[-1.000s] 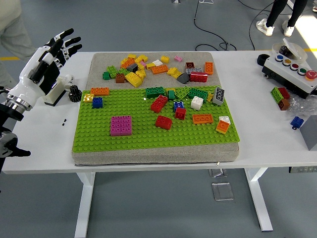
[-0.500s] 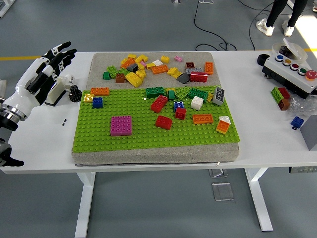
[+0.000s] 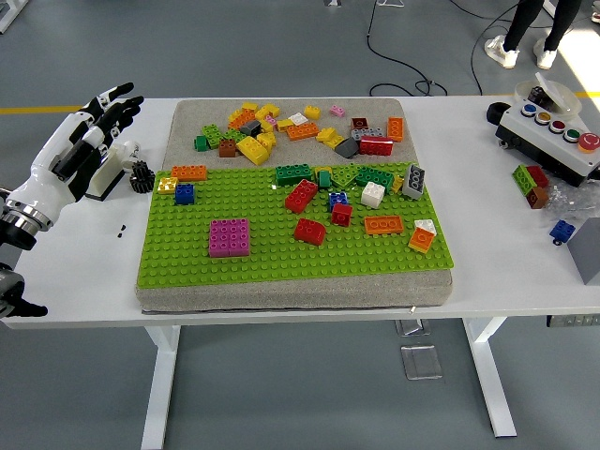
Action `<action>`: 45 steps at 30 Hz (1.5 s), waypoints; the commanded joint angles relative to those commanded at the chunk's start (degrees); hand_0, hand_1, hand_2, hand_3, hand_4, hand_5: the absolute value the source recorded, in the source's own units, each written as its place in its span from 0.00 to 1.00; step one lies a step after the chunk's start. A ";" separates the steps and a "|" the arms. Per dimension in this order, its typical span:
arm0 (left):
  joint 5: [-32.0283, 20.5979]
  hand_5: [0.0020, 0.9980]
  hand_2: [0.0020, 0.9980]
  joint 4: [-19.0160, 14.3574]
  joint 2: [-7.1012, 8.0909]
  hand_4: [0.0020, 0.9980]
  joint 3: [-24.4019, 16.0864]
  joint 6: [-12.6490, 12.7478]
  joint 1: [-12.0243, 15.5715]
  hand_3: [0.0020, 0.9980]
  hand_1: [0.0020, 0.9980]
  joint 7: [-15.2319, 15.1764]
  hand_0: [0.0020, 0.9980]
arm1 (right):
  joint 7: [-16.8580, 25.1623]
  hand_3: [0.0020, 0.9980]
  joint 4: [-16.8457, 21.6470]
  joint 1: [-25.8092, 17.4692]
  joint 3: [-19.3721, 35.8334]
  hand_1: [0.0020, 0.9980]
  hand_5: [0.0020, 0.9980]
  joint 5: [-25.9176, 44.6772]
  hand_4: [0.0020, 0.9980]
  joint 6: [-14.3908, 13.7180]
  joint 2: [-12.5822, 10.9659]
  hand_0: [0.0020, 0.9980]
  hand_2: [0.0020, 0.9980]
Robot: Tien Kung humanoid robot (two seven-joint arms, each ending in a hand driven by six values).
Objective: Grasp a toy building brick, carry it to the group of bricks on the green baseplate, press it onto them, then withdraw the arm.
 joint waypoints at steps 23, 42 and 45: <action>1.52 0.76 0.87 0.81 0.31 1.00 1.21 1.19 -2.51 0.93 0.90 -0.49 0.99 | -0.17 0.66 0.00 -0.38 -0.29 0.69 0.48 0.73 0.91 -0.99 -0.82 0.76 0.74; 1.10 0.76 0.86 3.18 0.55 1.00 2.44 0.73 -4.95 0.92 0.90 -0.57 0.99 | 0.44 0.65 0.00 -0.54 1.59 0.69 0.47 2.31 0.91 -1.72 -2.08 0.76 0.74; 0.89 0.76 0.86 3.40 0.75 1.00 2.52 0.64 -5.32 0.92 0.90 -0.56 0.99 | 0.49 0.65 0.00 -0.66 2.02 0.69 0.47 2.43 0.91 -1.71 -2.19 0.76 0.74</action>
